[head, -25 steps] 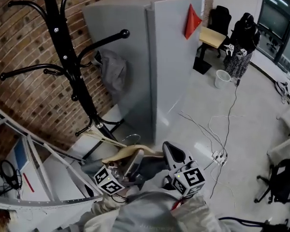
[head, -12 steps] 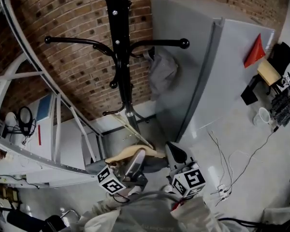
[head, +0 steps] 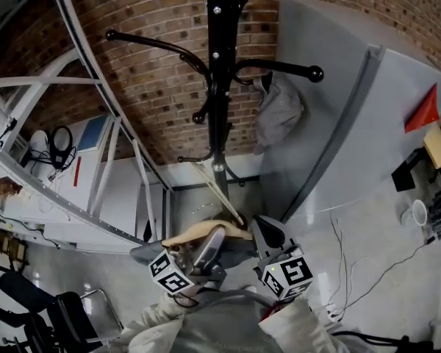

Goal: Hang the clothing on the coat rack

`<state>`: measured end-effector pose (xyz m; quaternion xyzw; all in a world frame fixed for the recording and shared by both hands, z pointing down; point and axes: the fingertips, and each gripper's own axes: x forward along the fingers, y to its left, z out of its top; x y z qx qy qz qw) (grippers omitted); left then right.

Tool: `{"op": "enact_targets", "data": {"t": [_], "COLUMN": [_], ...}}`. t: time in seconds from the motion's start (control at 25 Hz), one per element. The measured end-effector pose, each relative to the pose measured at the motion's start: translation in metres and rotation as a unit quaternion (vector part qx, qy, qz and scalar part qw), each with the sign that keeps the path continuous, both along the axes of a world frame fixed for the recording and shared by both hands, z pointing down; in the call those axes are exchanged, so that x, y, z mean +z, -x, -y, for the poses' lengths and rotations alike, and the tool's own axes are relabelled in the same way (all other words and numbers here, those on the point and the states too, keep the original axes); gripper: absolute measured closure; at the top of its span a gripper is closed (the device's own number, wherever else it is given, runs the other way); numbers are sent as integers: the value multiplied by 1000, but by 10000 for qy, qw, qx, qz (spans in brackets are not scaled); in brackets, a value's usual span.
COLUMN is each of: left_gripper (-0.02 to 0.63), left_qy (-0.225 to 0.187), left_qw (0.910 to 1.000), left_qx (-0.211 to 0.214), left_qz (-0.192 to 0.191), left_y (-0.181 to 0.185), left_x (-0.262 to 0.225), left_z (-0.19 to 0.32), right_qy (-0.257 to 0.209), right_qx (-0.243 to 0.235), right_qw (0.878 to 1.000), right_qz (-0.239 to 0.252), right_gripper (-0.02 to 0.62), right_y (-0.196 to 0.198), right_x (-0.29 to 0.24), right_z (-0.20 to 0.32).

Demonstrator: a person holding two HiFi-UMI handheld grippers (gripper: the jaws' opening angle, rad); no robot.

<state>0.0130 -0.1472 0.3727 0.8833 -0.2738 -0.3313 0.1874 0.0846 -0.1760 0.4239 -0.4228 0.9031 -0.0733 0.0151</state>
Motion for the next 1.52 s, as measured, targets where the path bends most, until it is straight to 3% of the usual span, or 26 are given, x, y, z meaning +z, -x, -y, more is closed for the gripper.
{"op": "enact_targets", "data": {"t": [0.56, 1.16, 1.52], "left_gripper": [497, 497, 497], "left_qy": [-3, -104, -192], "left_qw": [9991, 9997, 9997], "left_qx": [-413, -195, 143], "left_qz": [-27, -34, -33], "left_y": [6, 31, 50], "left_x": [-2, -11, -17], "left_z": [-6, 23, 45], "right_qy": [-105, -156, -199], "right_qx": [-379, -134, 206], "right_qw": [9992, 9998, 9996], "right_qz": [49, -21, -90], "right_gripper": [571, 571, 571], "right_y": [6, 30, 50], "right_x": [-4, -13, -19], "right_z": [-1, 27, 47]}}
